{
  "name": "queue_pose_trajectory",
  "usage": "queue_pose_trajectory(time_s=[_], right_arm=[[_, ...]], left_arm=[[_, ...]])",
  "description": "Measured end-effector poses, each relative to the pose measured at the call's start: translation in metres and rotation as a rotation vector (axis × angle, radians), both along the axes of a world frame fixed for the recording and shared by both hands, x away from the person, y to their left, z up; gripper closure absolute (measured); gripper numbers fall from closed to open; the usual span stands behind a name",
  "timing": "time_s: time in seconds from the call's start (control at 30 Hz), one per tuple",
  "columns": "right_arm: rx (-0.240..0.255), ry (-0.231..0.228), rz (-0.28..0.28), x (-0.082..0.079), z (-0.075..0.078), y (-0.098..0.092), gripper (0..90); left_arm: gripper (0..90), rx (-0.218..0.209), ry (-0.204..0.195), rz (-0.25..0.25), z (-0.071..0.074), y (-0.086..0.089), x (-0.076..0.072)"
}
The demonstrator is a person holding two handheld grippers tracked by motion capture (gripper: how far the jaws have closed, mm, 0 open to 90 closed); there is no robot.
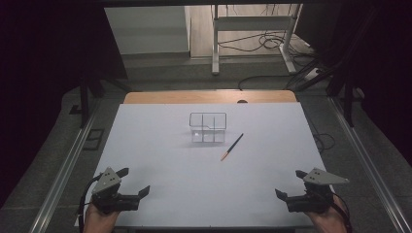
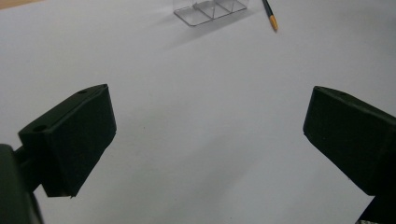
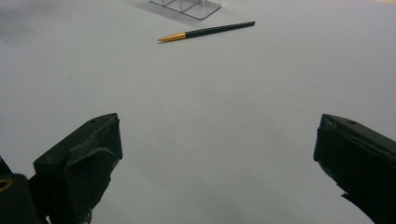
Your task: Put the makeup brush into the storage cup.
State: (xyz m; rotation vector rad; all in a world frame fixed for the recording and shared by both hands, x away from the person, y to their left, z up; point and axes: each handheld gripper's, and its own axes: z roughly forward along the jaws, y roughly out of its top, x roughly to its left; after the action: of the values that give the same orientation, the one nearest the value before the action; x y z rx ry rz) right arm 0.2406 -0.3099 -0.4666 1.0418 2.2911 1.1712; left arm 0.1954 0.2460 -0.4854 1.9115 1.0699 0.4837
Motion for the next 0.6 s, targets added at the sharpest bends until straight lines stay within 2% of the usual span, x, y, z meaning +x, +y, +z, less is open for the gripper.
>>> queue_pose_trajectory(time_s=[0.3, 0.6], right_arm=[[-0.014, 0.005, 0.004, 0.0002, -0.0009, 0.0045, 0.3], [-0.007, 0.008, 0.015, 0.0000, -0.0013, 0.0050, 1.2]], left_arm=[[2.3, -0.005, -0.003, 0.003, -0.0001, 0.0017, -0.0003], [2.3, -0.006, 0.000, -0.002, -0.0002, 0.0010, 0.0002]])
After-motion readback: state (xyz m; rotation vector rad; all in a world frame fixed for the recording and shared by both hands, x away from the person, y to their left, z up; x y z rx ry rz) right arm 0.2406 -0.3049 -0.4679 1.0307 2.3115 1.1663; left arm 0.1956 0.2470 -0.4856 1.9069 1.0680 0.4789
